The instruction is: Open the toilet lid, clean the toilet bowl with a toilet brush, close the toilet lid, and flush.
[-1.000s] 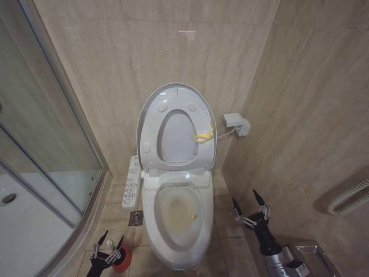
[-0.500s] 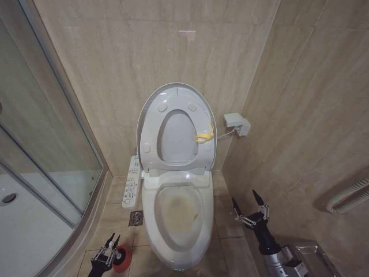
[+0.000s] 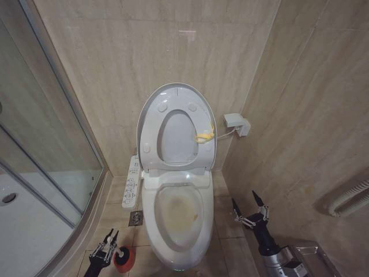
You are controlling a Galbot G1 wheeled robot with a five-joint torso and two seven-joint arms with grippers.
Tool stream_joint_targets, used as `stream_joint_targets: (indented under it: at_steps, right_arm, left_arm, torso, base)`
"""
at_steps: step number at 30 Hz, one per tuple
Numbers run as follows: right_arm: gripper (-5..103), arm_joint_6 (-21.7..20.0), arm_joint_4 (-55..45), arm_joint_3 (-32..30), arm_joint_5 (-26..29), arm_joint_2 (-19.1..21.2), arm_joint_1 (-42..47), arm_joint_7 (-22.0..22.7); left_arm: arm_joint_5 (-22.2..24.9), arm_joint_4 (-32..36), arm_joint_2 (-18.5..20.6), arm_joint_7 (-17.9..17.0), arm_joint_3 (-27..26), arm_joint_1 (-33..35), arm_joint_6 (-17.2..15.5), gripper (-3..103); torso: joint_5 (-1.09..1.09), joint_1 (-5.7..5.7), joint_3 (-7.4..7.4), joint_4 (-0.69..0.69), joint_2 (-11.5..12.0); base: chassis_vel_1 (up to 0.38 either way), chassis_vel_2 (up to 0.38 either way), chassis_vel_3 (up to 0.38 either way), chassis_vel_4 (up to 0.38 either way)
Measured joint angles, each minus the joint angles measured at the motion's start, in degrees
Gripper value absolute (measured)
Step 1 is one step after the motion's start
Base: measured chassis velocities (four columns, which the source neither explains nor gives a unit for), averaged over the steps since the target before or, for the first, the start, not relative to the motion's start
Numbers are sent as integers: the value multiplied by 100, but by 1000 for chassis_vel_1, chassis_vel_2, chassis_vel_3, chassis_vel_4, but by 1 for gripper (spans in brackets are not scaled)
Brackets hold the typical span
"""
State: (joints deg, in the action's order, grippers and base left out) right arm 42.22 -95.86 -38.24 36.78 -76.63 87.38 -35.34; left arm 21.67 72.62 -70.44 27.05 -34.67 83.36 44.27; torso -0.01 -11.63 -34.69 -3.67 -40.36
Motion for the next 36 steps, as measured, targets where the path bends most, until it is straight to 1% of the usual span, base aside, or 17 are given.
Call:
stream_joint_targets:
  at_steps: [2,3,5,8,9,12,13,16,18,22,23,24,27,28,29,33,36]
  right_arm:
    - [100,4,14,12,-4,-11,0,-10]
    - [100,4,14,12,-4,-11,0,-10]
    - [100,6,24,33,-8,-21,-10,-17]
    - [100,6,29,80,-12,-29,-32,-21]
    - [100,6,29,80,-12,-29,-32,-21]
    - [100,6,32,118,-19,-29,-49,-28]
    - [100,6,32,118,-19,-29,-49,-28]
    - [100,6,40,141,-20,-24,-54,-32]
    - [100,7,41,143,-20,-23,-55,-32]
    - [100,8,50,145,-16,-24,-53,-39]
    - [100,12,56,145,-14,-31,-52,-43]
    - [100,12,56,145,-14,-31,-52,-43]
    - [100,25,59,144,-12,-58,-33,-58]
    - [100,27,43,144,-11,-65,-18,-63]
    - [100,27,43,144,-11,-65,-18,-63]
    - [100,27,-6,141,-9,-40,3,-65]
    - [100,24,-7,142,-8,-20,3,-65]
  left_arm:
    - [20,400,29,-106,-23,155,-3,23]
    - [20,400,29,-106,-23,155,-3,23]
    - [25,848,41,-270,-55,346,-64,23]
    - [28,1541,35,-585,-100,669,-263,23]
    - [28,1541,35,-585,-100,669,-263,23]
    - [28,2176,12,-827,-169,983,-462,23]
    - [28,2176,12,-827,-169,983,-462,23]
    - [18,2908,-8,-1123,-247,1304,-631,23]
    - [15,3080,-11,-1182,-266,1377,-662,23]
    - [8,3987,5,-1406,-296,1739,-714,23]
    - [8,4202,16,-1427,-281,1824,-710,23]
    - [8,4202,16,-1427,-281,1824,-710,23]
    - [8,4879,49,-1455,-196,2017,-776,23]
    - [10,5245,76,-1455,-131,2061,-876,23]
    - [10,5245,76,-1455,-131,2061,-876,23]
    - [58,5841,153,-1426,11,2060,-1124,23]
    - [76,5904,164,-1405,68,2019,-1164,23]
  torso:
    - [0,0,0,-1,0]
    - [0,0,0,-1,0]
    - [-1,0,0,-1,0]
    - [0,0,0,-2,0]
    - [0,0,0,-2,0]
    - [0,0,0,-2,0]
    - [0,0,0,-2,0]
    - [1,0,0,-1,0]
    - [1,0,0,-1,0]
    - [1,0,0,1,0]
    - [1,0,1,0,0]
    - [1,0,1,0,0]
    - [2,0,1,0,-1]
    - [3,0,0,-1,-1]
    - [3,0,0,-1,-1]
    - [4,0,0,0,-1]
    - [4,0,1,0,-1]
  base:
    - [0,0,0,0]
    - [0,0,0,0]
    - [0,0,0,0]
    - [0,0,0,0]
    - [0,0,0,0]
    - [0,0,0,0]
    - [0,0,0,0]
    - [0,0,0,0]
    - [0,0,0,0]
    - [0,0,0,0]
    - [0,0,0,0]
    - [0,0,0,0]
    - [0,0,0,0]
    - [0,0,0,0]
    - [0,0,0,0]
    - [0,0,0,0]
    - [0,0,0,0]
